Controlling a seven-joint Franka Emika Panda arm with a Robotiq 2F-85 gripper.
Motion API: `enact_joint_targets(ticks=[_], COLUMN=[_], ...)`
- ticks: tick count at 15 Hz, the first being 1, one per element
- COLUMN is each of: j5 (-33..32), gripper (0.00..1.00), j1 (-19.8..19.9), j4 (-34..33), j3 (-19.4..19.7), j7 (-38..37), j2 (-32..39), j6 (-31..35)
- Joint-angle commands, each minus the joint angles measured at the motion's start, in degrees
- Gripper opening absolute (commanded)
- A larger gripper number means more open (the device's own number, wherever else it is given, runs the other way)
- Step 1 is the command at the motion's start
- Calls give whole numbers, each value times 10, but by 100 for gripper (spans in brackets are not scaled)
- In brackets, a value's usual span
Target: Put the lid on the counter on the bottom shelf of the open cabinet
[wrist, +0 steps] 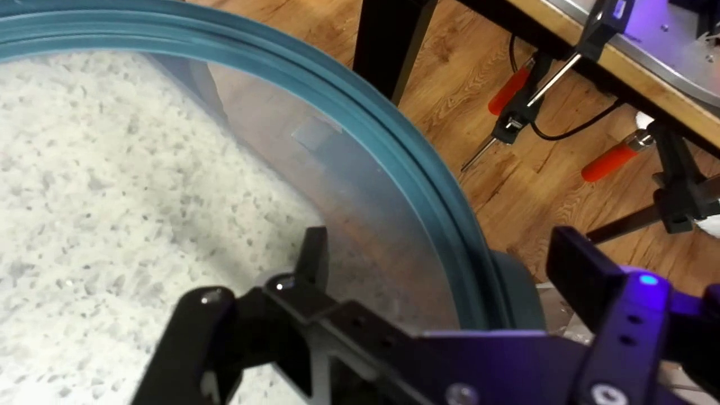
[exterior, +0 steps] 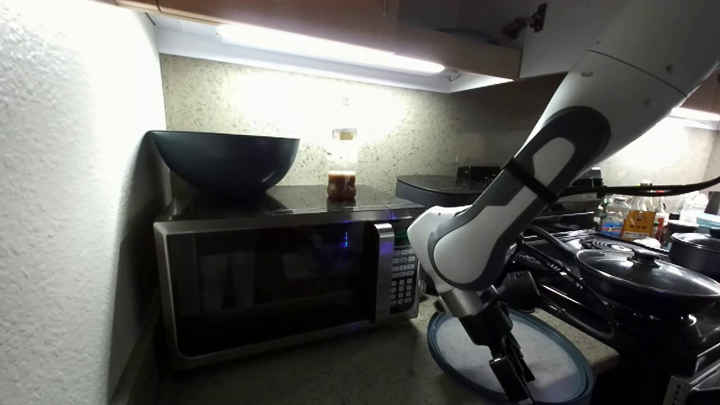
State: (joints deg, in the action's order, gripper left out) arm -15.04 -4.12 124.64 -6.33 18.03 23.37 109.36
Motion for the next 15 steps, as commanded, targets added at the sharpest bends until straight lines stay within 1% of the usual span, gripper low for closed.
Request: enact_joint_targets(ticks=[1, 2, 3, 4, 5, 6, 10, 15], j5=[22, 26, 29, 32, 34, 37, 69, 109], gripper=[100, 100, 75, 74, 68, 60, 34, 3], j1=[15, 17, 18, 20, 22, 24, 30, 34], j4=[-10, -12, -9, -7, -5, -5, 10, 44], j3=[-3, -3, -3, -4, -4, -4, -6, -5], j7=[33, 35, 36, 37, 38, 39, 41, 35], j2=[7, 7, 3, 0, -3, -5, -23, -68], j6=[8, 9, 16, 19, 23, 25, 41, 68])
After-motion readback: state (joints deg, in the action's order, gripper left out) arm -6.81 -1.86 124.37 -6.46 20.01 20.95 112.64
